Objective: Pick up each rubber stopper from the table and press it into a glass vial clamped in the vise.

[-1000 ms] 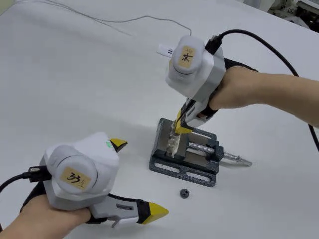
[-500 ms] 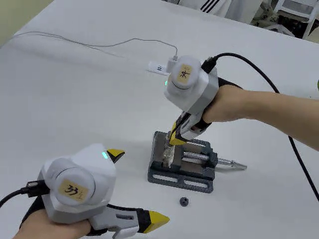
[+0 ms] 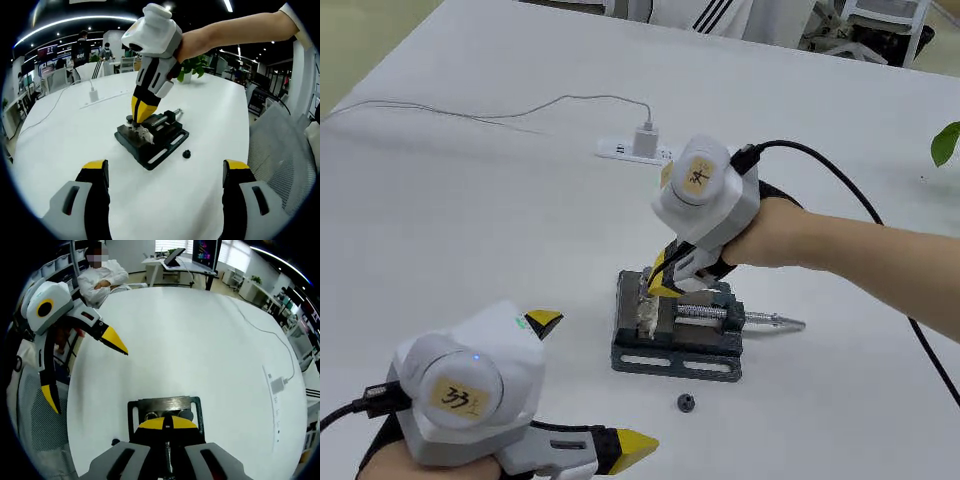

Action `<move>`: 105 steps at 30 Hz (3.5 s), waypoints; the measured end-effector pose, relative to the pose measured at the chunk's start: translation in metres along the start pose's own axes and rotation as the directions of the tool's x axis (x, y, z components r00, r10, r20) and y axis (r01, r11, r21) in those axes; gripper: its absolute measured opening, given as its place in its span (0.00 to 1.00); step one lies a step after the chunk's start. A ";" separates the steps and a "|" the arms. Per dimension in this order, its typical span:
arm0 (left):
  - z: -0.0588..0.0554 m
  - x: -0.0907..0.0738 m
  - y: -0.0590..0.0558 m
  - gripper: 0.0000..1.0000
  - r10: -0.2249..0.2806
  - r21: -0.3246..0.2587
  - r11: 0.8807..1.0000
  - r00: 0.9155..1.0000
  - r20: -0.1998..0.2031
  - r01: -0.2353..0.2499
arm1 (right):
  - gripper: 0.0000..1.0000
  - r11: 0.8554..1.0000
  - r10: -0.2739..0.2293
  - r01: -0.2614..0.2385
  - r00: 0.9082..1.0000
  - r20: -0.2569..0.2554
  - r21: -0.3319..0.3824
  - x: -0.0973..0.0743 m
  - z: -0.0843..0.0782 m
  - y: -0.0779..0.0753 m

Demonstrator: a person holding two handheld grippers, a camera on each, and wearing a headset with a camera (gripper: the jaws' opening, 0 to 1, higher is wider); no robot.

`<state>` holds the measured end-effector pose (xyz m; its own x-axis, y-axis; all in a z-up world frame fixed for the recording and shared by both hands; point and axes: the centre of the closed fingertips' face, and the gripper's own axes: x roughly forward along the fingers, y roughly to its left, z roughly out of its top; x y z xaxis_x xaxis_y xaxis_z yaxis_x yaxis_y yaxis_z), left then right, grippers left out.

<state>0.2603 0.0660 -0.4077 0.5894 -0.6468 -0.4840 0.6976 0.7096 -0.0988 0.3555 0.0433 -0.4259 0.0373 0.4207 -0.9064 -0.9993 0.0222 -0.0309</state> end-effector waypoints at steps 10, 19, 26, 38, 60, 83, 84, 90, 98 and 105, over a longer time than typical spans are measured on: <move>0.001 -0.003 -0.003 0.94 0.012 0.007 1.000 1.000 -0.007 -0.011 | 0.00 1.000 -0.008 0.009 1.000 0.012 -0.027 0.001 -0.001 -0.003; -0.001 -0.007 -0.005 0.94 0.016 0.011 1.000 1.000 -0.015 -0.015 | 0.03 1.000 -0.027 0.027 0.999 0.041 0.000 0.000 -0.002 -0.004; -0.002 -0.009 -0.004 0.94 0.018 0.013 1.000 1.000 -0.020 -0.018 | 0.21 1.000 -0.012 0.010 0.997 0.074 0.025 -0.004 -0.004 0.009; 0.000 -0.007 -0.005 0.94 0.007 0.029 1.000 1.000 -0.025 -0.006 | 0.70 0.996 -0.052 0.038 0.983 0.176 0.081 -0.016 -0.015 0.027; 0.001 -0.009 -0.012 0.93 -0.020 0.055 0.998 0.999 -0.045 0.022 | 0.99 0.963 -0.139 0.058 0.944 0.300 0.263 -0.040 -0.068 0.085; -0.014 0.023 -0.036 0.65 -0.137 0.209 0.957 0.947 -0.290 0.202 | 0.98 0.892 -0.281 0.114 0.899 0.336 0.438 -0.061 -0.127 0.125; -0.015 0.025 -0.037 0.64 -0.142 0.225 0.950 0.942 -0.305 0.217 | 0.98 0.888 -0.284 0.114 0.898 0.335 0.445 -0.061 -0.128 0.126; -0.015 0.045 -0.046 0.53 -0.182 0.285 0.910 0.909 -0.374 0.300 | 0.97 0.877 -0.303 0.121 0.891 0.339 0.465 -0.064 -0.137 0.131; -0.020 0.064 -0.052 0.38 -0.211 0.351 0.844 0.853 -0.477 0.405 | 0.95 0.865 -0.315 0.123 0.888 0.336 0.486 -0.067 -0.148 0.137; -0.022 0.079 -0.053 0.23 -0.220 0.375 0.804 0.818 -0.532 0.461 | 0.92 0.863 -0.307 0.111 0.890 0.336 0.493 -0.064 -0.151 0.144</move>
<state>0.2609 -0.0163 -0.4600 0.1118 -0.5362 -0.8366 0.9855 0.1681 0.0239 0.2083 -0.1170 -0.4359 0.3423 0.6728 -0.6559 -0.8547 0.5128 0.0801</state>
